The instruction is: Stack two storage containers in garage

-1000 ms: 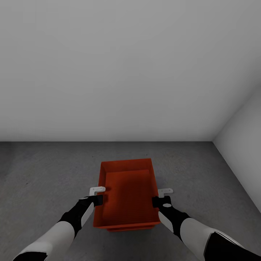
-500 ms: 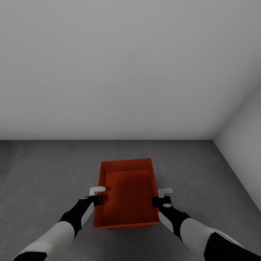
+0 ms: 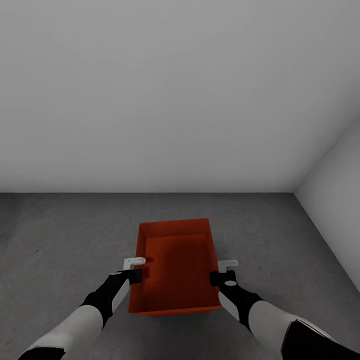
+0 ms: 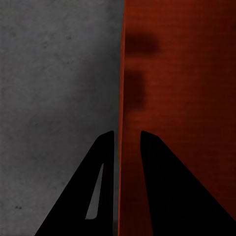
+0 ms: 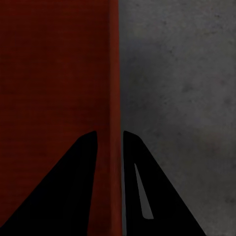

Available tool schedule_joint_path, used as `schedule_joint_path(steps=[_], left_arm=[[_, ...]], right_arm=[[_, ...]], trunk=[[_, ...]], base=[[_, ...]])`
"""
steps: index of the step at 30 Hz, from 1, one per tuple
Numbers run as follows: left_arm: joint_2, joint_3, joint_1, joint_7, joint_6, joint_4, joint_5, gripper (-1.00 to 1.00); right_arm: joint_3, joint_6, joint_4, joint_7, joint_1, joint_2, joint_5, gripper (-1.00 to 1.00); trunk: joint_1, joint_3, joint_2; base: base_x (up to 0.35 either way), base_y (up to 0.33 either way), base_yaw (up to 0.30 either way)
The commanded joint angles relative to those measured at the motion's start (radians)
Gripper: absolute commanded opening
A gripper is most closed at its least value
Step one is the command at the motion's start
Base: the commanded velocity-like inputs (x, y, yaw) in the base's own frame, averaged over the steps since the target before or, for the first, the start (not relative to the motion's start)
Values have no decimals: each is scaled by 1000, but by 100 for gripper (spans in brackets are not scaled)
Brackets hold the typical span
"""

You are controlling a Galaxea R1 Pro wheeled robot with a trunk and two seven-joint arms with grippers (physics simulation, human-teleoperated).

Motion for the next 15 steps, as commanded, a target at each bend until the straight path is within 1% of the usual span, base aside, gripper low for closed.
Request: schedule_joint_path(steps=[1,15], left_arm=[[4,8,0,15,6,-2,12,-100],[4,6,0,14,8,-2,12,-100]], right_arm=[[-44,-3,-4,-14,-1,-31,8,-100],[-44,-2,-3,-14,-1,-31,8,-100]], trunk=[[0,-1,-1],[0,-1,-1]], base=[[0,0,0],[0,0,0]])
